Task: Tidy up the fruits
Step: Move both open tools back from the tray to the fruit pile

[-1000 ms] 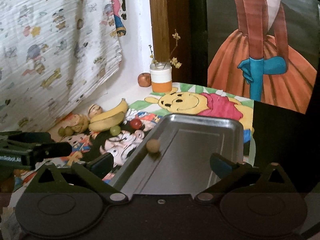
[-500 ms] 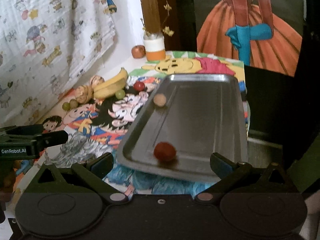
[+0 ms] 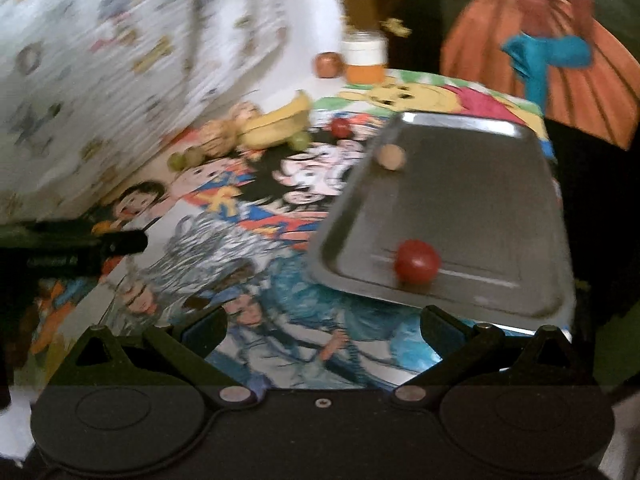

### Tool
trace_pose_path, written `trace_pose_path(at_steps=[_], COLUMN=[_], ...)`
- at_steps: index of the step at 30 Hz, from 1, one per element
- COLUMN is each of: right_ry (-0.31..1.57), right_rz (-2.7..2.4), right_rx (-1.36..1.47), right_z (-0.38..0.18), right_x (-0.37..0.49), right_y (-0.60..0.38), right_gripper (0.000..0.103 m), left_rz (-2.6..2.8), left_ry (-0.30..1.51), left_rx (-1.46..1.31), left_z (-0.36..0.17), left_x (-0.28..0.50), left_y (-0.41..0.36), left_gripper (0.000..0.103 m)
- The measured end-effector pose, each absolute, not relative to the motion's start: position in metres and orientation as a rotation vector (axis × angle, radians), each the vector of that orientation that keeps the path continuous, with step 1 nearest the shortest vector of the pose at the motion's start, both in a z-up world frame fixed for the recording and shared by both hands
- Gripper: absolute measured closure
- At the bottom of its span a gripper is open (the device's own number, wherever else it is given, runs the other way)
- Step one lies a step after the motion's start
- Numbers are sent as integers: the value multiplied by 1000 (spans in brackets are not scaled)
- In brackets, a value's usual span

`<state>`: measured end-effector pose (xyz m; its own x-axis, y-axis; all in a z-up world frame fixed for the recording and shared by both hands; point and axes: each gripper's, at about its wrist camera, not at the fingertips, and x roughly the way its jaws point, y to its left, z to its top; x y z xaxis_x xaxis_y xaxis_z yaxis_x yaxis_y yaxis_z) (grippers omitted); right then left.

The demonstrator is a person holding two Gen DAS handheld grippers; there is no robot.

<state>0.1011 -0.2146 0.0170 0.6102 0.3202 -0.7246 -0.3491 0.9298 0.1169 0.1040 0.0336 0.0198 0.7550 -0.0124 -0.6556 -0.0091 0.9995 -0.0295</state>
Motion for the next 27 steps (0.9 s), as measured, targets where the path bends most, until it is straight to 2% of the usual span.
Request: trace_pose_path(at_steps=[7,17,22,27], right_ry=[768,613,529,532], right_rz=[450,493,550,575], right_rx=[-177,-309,-285,-237], right_z=[27,67,96,92], right_x=[106,139,172,215], right_y=[-186,-175,-173,-164], right_gripper=[1,1,1,1], left_rz=[61,32,7,-2], left_ry=[661,555,528,539], left_rx=[-17,168,222,223], left_z=[28,45,48,41], left_x=[104,116,130,153], left_y=[61,54,48,47], left_gripper=[0,0,0,0])
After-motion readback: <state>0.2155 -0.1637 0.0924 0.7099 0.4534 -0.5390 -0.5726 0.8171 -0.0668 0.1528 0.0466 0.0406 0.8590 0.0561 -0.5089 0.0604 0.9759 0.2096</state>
